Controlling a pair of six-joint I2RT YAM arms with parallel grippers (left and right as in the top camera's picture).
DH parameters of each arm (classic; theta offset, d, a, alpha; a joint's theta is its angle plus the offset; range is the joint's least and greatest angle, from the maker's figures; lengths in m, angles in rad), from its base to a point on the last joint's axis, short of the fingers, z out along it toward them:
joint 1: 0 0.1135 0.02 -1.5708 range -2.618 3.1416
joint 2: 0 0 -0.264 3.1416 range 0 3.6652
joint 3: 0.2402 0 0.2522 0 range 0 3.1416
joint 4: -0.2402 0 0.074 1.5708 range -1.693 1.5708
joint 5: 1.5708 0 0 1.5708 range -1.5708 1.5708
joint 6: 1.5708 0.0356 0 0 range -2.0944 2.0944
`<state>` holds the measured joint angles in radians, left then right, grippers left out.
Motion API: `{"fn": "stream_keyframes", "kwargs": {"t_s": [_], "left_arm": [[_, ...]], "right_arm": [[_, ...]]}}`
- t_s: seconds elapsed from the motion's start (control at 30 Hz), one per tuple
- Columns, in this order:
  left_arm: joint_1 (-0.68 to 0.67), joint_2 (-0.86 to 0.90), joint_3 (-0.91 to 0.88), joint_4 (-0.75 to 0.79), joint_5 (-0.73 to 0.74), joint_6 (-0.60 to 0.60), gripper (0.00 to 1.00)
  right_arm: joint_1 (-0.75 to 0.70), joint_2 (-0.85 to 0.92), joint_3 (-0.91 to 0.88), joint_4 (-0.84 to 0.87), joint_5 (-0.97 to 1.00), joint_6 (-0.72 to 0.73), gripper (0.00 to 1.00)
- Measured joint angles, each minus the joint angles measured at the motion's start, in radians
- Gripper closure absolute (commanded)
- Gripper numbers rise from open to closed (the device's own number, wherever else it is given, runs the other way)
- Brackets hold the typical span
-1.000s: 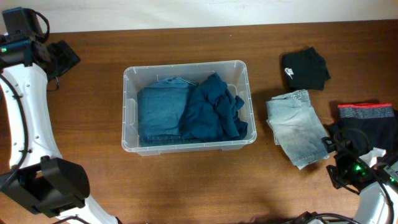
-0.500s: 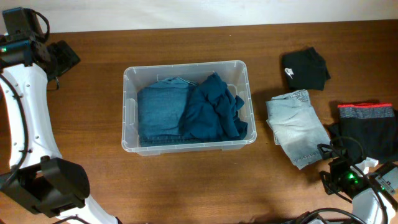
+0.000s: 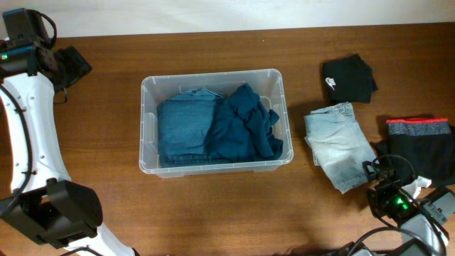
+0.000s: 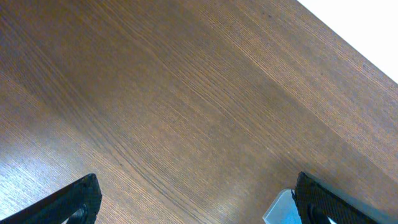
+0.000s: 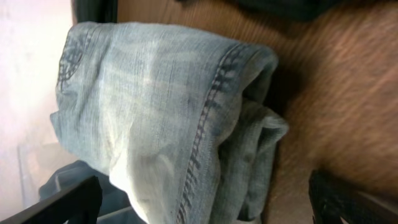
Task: Pack container
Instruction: 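Slide the right gripper under the jeans' lower right corner and grasp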
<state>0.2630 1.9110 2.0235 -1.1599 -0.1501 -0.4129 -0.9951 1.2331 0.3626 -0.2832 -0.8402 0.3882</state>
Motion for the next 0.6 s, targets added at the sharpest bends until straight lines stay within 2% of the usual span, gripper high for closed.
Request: {"fn": "stream_keyframes", "kwargs": {"t_s": [0.6], "left_arm": [[0.0, 0.0, 0.0, 0.0, 0.0, 0.0, 0.01]], "right_arm": [[-0.005, 0.273, 0.007, 0.254, -0.246, -0.026, 0.02]]}}
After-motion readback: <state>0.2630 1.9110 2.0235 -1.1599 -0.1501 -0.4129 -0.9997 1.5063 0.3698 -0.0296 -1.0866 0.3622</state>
